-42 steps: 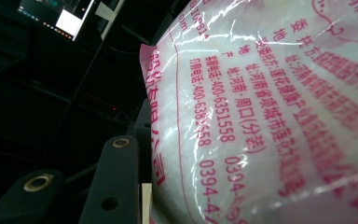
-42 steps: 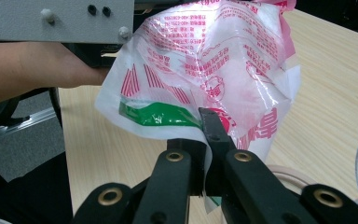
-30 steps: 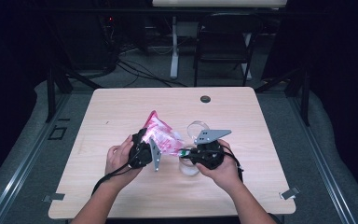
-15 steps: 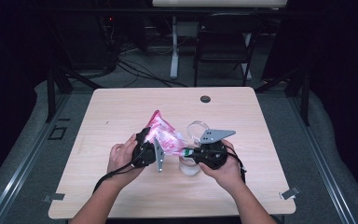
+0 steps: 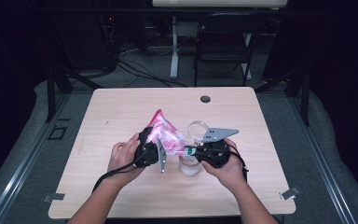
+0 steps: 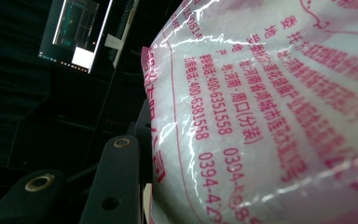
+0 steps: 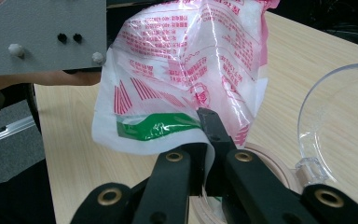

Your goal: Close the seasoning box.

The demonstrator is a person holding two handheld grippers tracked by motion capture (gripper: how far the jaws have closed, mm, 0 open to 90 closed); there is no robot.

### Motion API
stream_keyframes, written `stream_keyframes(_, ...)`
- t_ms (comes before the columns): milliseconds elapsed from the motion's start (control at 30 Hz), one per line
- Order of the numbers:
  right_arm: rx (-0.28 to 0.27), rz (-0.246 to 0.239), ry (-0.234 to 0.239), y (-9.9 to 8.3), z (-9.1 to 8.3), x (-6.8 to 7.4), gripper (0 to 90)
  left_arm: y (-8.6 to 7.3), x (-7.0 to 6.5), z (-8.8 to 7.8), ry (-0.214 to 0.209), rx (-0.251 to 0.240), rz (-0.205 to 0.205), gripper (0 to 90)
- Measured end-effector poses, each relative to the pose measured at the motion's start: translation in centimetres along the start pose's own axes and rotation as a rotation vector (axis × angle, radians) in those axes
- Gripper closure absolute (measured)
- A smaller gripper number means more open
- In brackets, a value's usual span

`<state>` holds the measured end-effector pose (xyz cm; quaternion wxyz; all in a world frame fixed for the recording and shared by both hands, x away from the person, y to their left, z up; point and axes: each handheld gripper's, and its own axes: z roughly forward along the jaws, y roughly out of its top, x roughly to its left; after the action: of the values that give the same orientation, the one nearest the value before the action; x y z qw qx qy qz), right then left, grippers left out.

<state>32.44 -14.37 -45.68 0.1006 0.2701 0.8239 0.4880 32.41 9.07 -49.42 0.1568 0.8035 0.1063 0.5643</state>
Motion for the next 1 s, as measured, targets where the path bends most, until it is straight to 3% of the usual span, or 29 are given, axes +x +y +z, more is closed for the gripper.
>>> stream_keyframes(533,0.015,0.001,-0.004,-0.21,0.22,-0.15,89.8,0.05,-0.35,-0.07,0.026,0.004,0.045,63.1)
stream_keyframes(1000,0.022,0.005,-0.009,-0.39,0.28,-0.23,89.8,0.32,-0.45,-0.28,0.086,0.0,0.103,63.2)
